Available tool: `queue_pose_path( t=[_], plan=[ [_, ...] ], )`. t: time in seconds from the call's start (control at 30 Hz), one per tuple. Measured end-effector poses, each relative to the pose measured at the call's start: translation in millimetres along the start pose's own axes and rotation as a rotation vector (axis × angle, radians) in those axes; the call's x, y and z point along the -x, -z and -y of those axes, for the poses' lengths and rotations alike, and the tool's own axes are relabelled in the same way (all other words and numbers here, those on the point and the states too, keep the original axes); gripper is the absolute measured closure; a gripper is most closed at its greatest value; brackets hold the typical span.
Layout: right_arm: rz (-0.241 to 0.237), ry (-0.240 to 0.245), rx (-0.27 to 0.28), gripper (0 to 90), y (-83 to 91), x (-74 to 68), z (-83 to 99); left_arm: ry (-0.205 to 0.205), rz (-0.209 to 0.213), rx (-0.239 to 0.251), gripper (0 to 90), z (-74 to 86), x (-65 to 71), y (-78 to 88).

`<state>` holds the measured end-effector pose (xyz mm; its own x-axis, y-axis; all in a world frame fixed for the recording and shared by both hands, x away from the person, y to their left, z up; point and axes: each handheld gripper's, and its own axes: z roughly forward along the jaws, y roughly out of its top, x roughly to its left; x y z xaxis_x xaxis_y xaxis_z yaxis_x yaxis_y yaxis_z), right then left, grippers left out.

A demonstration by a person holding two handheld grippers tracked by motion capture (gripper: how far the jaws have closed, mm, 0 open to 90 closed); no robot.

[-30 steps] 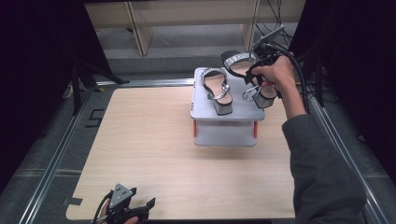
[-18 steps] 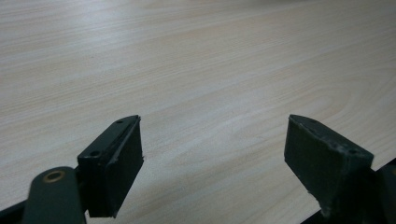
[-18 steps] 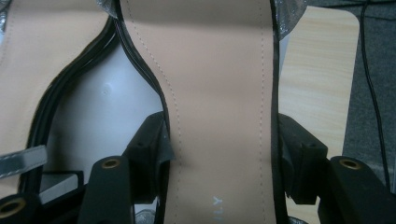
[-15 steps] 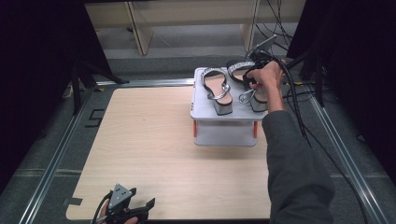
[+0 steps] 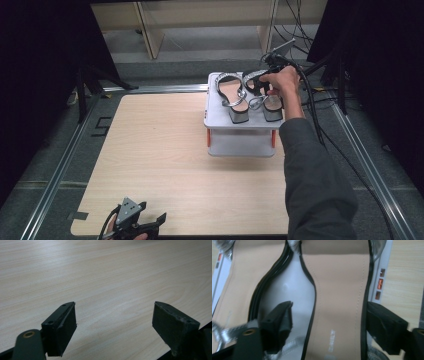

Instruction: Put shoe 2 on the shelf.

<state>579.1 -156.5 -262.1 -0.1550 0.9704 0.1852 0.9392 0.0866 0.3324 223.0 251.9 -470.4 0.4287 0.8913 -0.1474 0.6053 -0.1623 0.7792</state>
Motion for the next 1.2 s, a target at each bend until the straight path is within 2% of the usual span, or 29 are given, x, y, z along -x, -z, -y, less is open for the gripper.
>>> queue_pose_path(
  t=[0.03,0.1,0.17,0.2,0.27,0.3,0.33,0.37,0.4,0.47,0.53,0.57,0.67,0.7,0.73,0.77,0.8,0.83,0.87,0.9,0.93,1.0,1.07,1.17,1.2],
  plan=[
    [-0.038,0.001,0.016,24.9,9.2,1.7,1.9,-0.008,0.000,-0.007,19.0,-0.4,-0.1,0.0],
    [-0.056,-0.009,0.006,24.7,13.2,0.7,3.5,-0.008,0.002,-0.006,19.1,-0.4,0.0,-0.3],
    [-0.078,0.038,-0.010,23.4,18.7,1.1,6.7,-0.013,-0.003,-0.012,19.0,-0.2,-0.7,-1.0],
    [-0.076,0.043,-0.021,23.4,20.2,0.4,7.8,-0.025,-0.016,-0.026,19.1,-0.1,-1.7,-1.1],
    [-0.070,0.057,-0.015,22.3,19.7,0.4,9.3,-0.003,0.002,-0.009,19.0,-0.1,0.2,-1.4],
    [-0.078,0.047,-0.025,21.0,19.6,-0.9,9.7,-0.010,0.000,-0.019,19.0,-0.2,-0.6,-1.0],
    [-0.092,0.079,-0.019,21.3,19.1,-2.0,10.0,-0.018,-0.005,-0.027,19.0,-0.3,-1.5,-0.6],
    [-0.092,0.079,-0.019,21.3,19.1,-2.0,10.0,-0.005,0.004,-0.013,19.0,-0.1,-0.8,-1.3],
    [-0.103,0.060,-0.041,21.1,21.5,-4.7,10.7,-0.001,0.003,-0.014,19.0,0.0,-0.8,-1.1],
    [-0.117,0.050,-0.048,19.6,22.2,-6.8,11.8,-0.003,0.007,-0.016,19.0,-0.2,-1.1,-1.3],
    [-0.130,0.058,-0.053,17.1,22.0,-7.6,12.0,0.001,0.005,-0.017,19.0,-0.2,-0.4,-1.4],
    [-0.142,0.084,-0.047,16.4,20.8,-7.3,12.3,0.000,0.008,-0.018,19.0,-0.1,-0.4,-1.3],
    [-0.155,0.101,-0.044,17.5,22.0,-5.3,13.1,0.001,0.004,-0.014,19.0,0.0,-0.8,-0.9],
    [-0.204,0.038,-0.053,29.7,26.5,-4.1,13.8,0.001,0.005,-0.014,19.0,-0.1,-1.0,-0.7],
    [-0.231,0.062,-0.008,30.5,27.2,-0.4,13.8,0.002,0.005,-0.004,19.0,0.3,-1.0,-1.1],
    [-0.231,0.062,-0.008,30.5,27.2,-0.4,13.8,0.004,0.004,-0.003,19.0,0.3,-0.8,-1.0],
    [-0.225,0.057,0.030,24.6,30.4,0.9,13.7,0.003,0.007,-0.004,19.0,0.3,-1.2,-1.5],
    [-0.225,0.057,0.030,24.6,30.4,0.9,13.7,0.003,0.007,-0.004,19.0,0.3,-1.2,-1.5],
    [-0.227,0.083,0.048,25.6,30.5,2.3,14.1,0.003,0.005,-0.008,19.0,0.0,-1.1,-1.2],
    [-0.228,0.076,0.043,24.5,32.7,1.7,14.7,0.002,0.006,-0.003,19.0,0.3,-1.2,-1.3],
    [-0.242,0.101,0.094,24.9,36.8,3.9,16.6,0.007,-0.001,-0.009,19.0,-0.3,-1.4,-0.8],
    [-0.253,0.133,0.117,24.6,40.8,5.7,20.0,-0.008,-0.010,-0.024,19.0,-0.5,-3.0,-0.3],
    [-0.261,0.143,0.121,24.5,43.7,6.7,22.4,0.004,0.001,-0.010,19.0,-0.6,-2.6,-1.3],
    [-0.280,0.213,0.166,23.6,53.6,14.4,36.5,0.008,-0.001,-0.012,19.0,-1.4,-2.4,-1.5],
    [-0.280,0.213,0.166,23.6,53.6,14.4,36.5,0.011,-0.005,-0.012,19.0,-1.6,-2.1,-1.5]
  ],
)
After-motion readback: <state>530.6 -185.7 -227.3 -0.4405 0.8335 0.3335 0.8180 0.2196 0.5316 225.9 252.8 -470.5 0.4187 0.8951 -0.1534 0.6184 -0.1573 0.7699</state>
